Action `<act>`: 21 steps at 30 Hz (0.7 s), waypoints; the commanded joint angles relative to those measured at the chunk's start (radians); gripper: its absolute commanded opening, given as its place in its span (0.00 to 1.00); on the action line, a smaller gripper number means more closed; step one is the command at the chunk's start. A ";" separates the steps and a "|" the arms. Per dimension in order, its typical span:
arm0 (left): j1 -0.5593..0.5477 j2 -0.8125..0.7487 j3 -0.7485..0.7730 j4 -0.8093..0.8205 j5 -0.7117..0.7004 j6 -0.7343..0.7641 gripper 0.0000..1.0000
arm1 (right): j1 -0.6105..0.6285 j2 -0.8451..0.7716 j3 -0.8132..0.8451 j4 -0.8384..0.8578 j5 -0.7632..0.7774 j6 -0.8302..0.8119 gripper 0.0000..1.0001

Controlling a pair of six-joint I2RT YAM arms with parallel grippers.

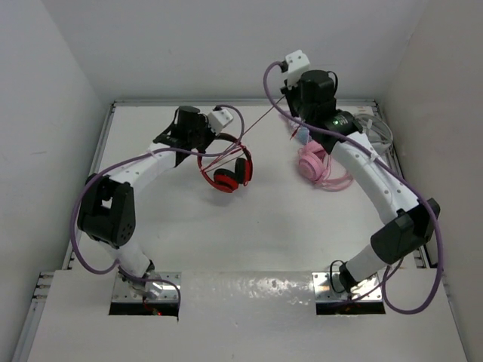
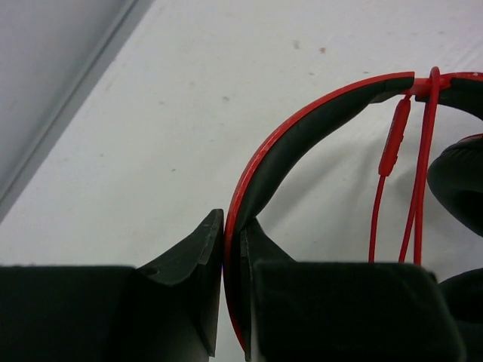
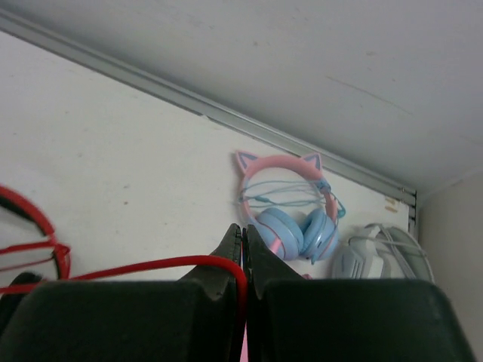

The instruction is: Wrap the headphones

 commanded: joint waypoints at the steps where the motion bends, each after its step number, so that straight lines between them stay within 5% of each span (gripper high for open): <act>1: -0.006 -0.063 0.087 -0.092 0.117 -0.030 0.00 | -0.121 0.026 0.049 0.043 -0.064 0.084 0.00; 12: 0.006 -0.066 0.406 -0.478 0.444 -0.158 0.00 | -0.223 0.119 -0.113 0.110 -0.196 0.164 0.00; 21: 0.118 -0.063 0.610 -0.568 0.631 -0.320 0.00 | -0.238 0.089 -0.325 0.308 -0.373 0.305 0.00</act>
